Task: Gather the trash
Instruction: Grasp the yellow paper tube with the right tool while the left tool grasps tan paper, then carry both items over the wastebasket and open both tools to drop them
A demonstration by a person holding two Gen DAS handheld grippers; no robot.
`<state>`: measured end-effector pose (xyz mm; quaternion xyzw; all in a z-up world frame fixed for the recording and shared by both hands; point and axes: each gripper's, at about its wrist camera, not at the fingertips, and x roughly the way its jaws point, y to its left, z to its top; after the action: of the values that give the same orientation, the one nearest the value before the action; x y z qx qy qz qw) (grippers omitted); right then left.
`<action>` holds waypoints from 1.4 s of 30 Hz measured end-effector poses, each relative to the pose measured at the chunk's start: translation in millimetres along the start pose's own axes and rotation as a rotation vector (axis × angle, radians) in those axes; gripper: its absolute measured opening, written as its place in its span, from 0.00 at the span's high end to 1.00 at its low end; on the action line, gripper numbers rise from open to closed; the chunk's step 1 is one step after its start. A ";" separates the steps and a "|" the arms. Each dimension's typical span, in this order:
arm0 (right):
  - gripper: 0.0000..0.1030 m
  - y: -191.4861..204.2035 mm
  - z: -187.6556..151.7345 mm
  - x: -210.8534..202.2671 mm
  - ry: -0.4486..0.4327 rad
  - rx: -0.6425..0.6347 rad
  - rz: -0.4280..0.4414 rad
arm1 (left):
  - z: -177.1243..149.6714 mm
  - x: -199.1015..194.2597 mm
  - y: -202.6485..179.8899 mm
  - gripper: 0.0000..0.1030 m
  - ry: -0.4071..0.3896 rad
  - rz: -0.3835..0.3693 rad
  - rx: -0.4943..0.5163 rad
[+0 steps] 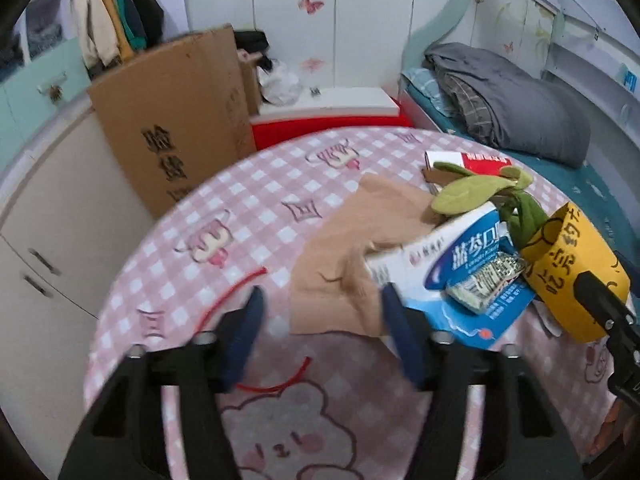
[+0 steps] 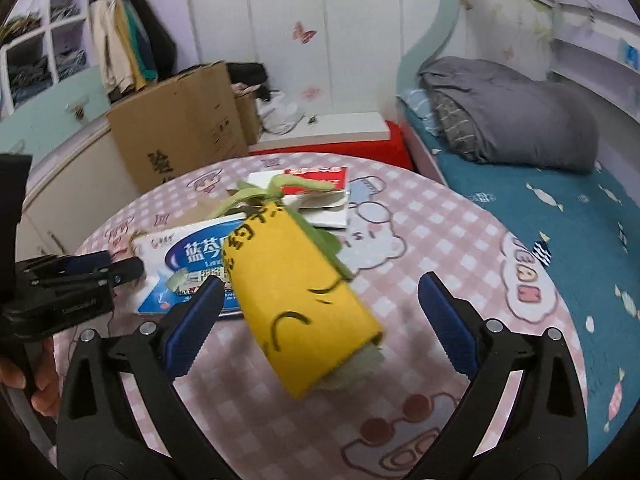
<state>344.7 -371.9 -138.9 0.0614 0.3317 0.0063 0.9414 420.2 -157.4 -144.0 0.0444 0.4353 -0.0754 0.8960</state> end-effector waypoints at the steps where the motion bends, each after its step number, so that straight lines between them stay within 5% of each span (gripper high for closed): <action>1: 0.08 2.5 1.1 2.1 0.008 -0.010 0.005 | 0.5 3.2 2.4 0.69 0.011 -0.020 -0.009; 4: 0.10 9.4 1.7 5.6 0.024 -0.044 0.012 | -0.7 5.1 7.5 0.95 0.000 -0.022 -0.025; 6: 0.35 13.5 1.1 8.3 0.039 -0.064 0.005 | -1.6 0.9 12.3 0.95 -0.015 -0.028 -0.042; 10: 0.57 15.1 0.4 2.6 0.038 -0.067 -0.006 | -3.2 -17.7 26.2 0.96 -0.068 -0.040 -0.079; 14: 0.67 19.7 0.8 -16.0 0.005 -0.043 -0.014 | -4.3 -45.0 42.7 0.96 -0.131 -0.060 -0.119; 28: 0.68 97.1 17.1 -86.4 -0.082 -0.075 0.060 | -31.8 -147.9 108.2 0.96 -0.302 -0.109 -0.227; 42: 0.68 301.3 6.8 -80.2 -0.030 -0.252 0.346 | -86.2 -214.1 247.3 0.96 -0.409 0.001 -0.426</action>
<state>295.0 -77.8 -47.6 -0.0009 0.2988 0.2087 0.9312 265.9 119.3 -25.3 -0.1606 0.2514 0.0105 0.9544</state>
